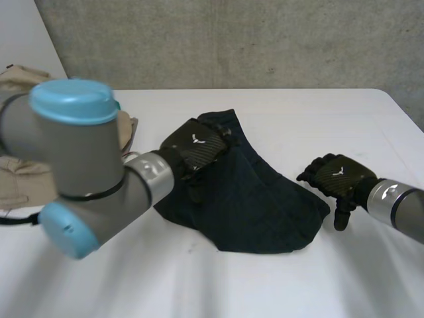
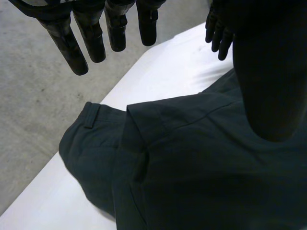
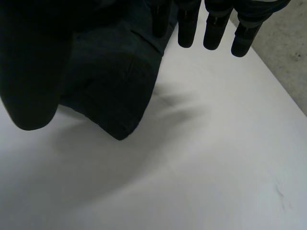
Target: Fold the laundry.
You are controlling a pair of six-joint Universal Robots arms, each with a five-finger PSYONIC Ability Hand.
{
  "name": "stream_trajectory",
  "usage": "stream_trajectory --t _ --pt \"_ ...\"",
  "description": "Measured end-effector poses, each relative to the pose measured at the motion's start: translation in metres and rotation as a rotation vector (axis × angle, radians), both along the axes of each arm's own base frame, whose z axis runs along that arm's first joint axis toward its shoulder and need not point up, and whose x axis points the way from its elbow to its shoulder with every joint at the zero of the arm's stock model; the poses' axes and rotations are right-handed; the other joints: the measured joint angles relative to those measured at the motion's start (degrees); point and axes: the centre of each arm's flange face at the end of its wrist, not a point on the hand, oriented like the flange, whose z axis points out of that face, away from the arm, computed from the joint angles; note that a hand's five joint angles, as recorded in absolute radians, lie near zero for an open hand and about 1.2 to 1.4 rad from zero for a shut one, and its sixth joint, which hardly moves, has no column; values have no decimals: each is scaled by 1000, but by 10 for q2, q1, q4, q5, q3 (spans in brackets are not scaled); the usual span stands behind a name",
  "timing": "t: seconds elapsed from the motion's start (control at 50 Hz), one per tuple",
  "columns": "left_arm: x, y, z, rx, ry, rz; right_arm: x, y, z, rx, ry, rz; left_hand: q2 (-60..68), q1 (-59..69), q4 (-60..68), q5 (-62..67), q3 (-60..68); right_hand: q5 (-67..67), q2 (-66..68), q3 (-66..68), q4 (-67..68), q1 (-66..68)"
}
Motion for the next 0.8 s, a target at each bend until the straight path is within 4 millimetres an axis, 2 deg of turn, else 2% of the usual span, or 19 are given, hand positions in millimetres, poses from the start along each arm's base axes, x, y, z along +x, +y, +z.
stream_trajectory --t 0.2,0.26,0.3,0.38,0.42,0.44,0.52,0.54,0.56,0.58,0.62,0.66,0.68,0.72,0.74,0.8 --pt "-39 -29 -17 -70 -77 -83 8 15 -21 -19 -63 7 0 0 0 0 0 0 0 0 0 0" --pt "-51 -38 -32 -103 -118 -117 10 19 -27 -26 -71 11 0 0 0 0 0 0 0 1 1 0" --pt "-52 -40 -34 -107 -125 -120 11 20 -27 -27 -71 12 0 0 0 0 0 0 0 2 1 0" --pt "-60 -50 -60 -138 -196 -151 13 24 -32 -38 -71 20 12 16 12 7 13 16 22 21 21 13" --pt "-62 -53 -70 -146 -222 -160 15 25 -34 -41 -71 24 81 95 77 68 74 40 50 52 50 38" --pt "-62 -55 -76 -149 -237 -164 16 25 -35 -45 -71 26 171 197 169 157 171 124 132 134 132 123" --pt "-62 -57 -82 -154 -252 -167 17 25 -36 -51 -71 27 214 245 214 198 209 204 217 217 216 208" --pt "-63 -58 -83 -166 -258 -161 18 23 -35 -71 -72 24 445 470 440 398 432 422 455 448 448 417" --pt "-63 -59 -79 -179 -254 -145 19 21 -32 -89 -74 19 533 511 540 494 529 504 528 523 524 471" --pt "-62 -59 -74 -190 -249 -129 19 20 -30 -104 -76 15 553 515 559 515 548 512 535 530 531 475" --pt "-61 -60 -59 -220 -226 -85 20 16 -24 -136 -85 5 562 526 569 532 558 544 554 552 560 490" --pt "-58 -61 -34 -270 -174 -22 21 11 -13 -180 -101 -6 564 527 569 533 559 549 554 553 566 490" --pt "-57 -61 -29 -280 -163 -11 21 10 -10 -188 -104 -8 564 527 569 533 559 549 554 553 566 490" --pt "-52 -60 6 -354 -71 52 24 3 8 -245 -130 -15 564 536 569 533 559 551 554 556 566 490" --pt "-50 -59 15 -372 -48 65 25 2 12 -256 -136 -16 564 536 569 533 559 552 554 557 566 490" --pt "-36 -50 70 -480 95 124 30 -9 50 -345 -190 -25 566 540 571 537 561 552 554 560 567 500"
